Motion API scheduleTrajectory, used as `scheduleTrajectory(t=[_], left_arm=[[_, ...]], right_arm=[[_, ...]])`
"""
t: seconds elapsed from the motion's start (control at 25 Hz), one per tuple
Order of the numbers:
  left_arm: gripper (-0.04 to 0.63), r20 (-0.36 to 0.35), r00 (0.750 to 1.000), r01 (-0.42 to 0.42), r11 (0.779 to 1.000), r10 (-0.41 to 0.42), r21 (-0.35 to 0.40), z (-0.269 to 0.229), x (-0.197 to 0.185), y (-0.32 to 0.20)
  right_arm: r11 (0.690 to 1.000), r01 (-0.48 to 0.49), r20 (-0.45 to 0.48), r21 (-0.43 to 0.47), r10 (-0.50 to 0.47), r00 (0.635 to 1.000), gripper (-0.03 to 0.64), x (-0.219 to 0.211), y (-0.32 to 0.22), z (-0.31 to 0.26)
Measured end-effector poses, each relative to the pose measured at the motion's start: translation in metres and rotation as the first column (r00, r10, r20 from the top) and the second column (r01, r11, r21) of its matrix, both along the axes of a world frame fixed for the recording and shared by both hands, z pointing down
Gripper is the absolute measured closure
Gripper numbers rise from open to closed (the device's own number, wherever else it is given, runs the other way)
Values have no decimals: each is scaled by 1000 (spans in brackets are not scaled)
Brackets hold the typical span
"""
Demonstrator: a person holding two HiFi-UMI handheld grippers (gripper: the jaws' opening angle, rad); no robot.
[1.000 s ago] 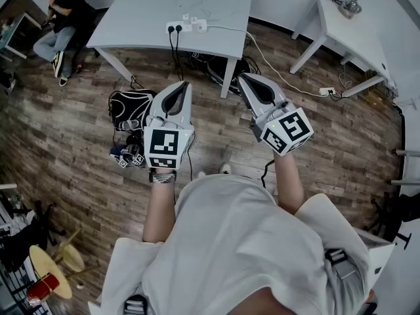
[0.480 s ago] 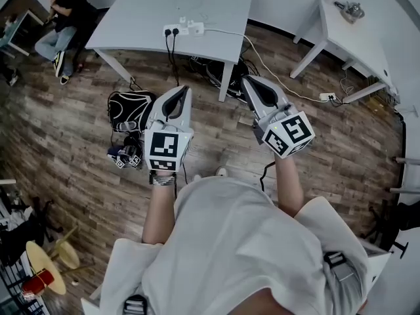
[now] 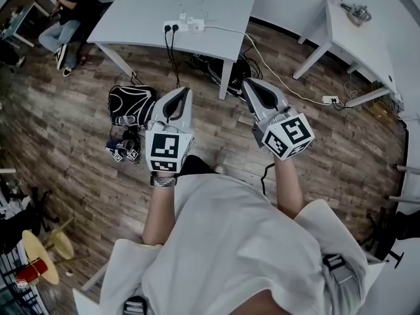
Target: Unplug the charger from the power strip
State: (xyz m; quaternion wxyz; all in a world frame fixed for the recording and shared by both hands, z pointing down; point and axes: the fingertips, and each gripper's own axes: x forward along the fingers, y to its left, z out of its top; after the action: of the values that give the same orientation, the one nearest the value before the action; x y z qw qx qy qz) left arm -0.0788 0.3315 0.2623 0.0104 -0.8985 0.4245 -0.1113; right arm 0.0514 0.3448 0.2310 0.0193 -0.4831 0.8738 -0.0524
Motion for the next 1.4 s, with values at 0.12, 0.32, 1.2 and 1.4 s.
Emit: scheduleTrajectory(t=[0.12,0.32,1.2,1.4], left_arm=[[597,6,1000,-3,1000,3,-9,4,6,0],[597,3,1000,-1,1000,1,-11,11,13,-15],[597,-32,998,56,995,-59,-88,42,11,-260],[597,-23,999,44,994,-46,-100,44,7,-322]], right_arm=[[1000,3,15,-14,-2,1000,617,4,-2,4],[1000,15,30,-18,-14,999,617,9,-15,11],[999,-12,-12,-36,12,1000,617,21,-252,26],[997,-16,-18,-76,15,1000,617,14,-313,38]])
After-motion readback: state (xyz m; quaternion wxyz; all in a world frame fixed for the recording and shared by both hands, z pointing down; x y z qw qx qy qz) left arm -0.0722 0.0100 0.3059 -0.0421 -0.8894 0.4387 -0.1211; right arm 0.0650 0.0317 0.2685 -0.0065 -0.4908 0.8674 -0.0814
